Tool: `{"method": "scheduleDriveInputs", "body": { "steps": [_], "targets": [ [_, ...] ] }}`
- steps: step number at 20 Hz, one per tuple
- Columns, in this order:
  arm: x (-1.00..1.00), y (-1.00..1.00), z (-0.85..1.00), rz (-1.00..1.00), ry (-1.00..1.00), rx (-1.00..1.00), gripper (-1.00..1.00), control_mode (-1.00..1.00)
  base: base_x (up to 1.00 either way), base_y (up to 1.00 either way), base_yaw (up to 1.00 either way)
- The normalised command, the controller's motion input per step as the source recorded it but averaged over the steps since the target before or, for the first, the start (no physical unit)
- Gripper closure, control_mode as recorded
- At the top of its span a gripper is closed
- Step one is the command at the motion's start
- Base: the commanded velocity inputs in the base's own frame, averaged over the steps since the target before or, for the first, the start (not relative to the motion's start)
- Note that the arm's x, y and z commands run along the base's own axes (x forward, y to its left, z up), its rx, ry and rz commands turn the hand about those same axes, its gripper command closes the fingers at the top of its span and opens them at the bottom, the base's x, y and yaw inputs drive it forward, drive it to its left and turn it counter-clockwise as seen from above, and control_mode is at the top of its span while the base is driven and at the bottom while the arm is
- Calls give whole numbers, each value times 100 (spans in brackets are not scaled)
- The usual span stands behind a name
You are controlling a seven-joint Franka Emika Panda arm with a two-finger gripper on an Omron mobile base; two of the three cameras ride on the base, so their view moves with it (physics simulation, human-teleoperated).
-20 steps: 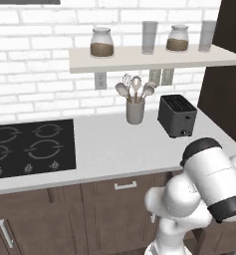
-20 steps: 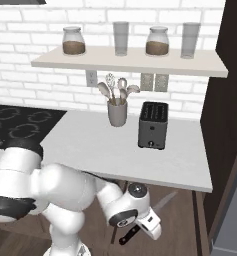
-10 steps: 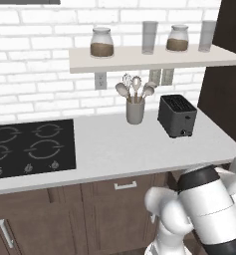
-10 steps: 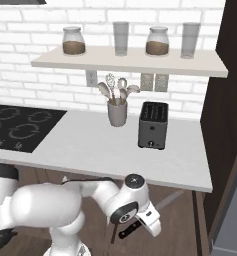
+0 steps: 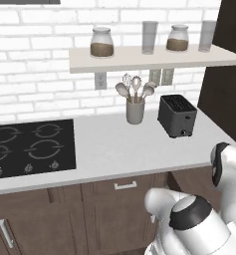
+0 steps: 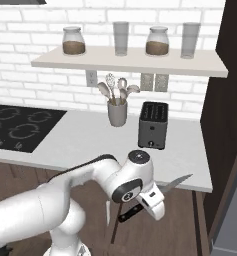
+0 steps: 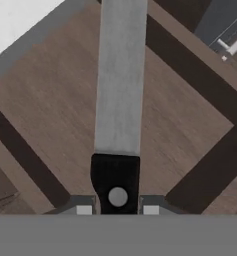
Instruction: Pick up the knife from the drawer and place it on the cutting board. Then place the meat from the plate to the cutting board.
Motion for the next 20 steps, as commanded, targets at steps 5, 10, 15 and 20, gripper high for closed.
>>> {"method": "scheduleDriveInputs", "body": {
  "steps": [5,10,15,20],
  "targets": [
    [3,14,72,2,6,3,100,-100,0,0,0],
    [8,47,21,3,-2,13,100,-100,0,0,0],
    [7,72,31,21,5,11,100,-100,0,0,0],
    [3,71,31,42,6,1,100,-100,0,0,0]
  ]
}}
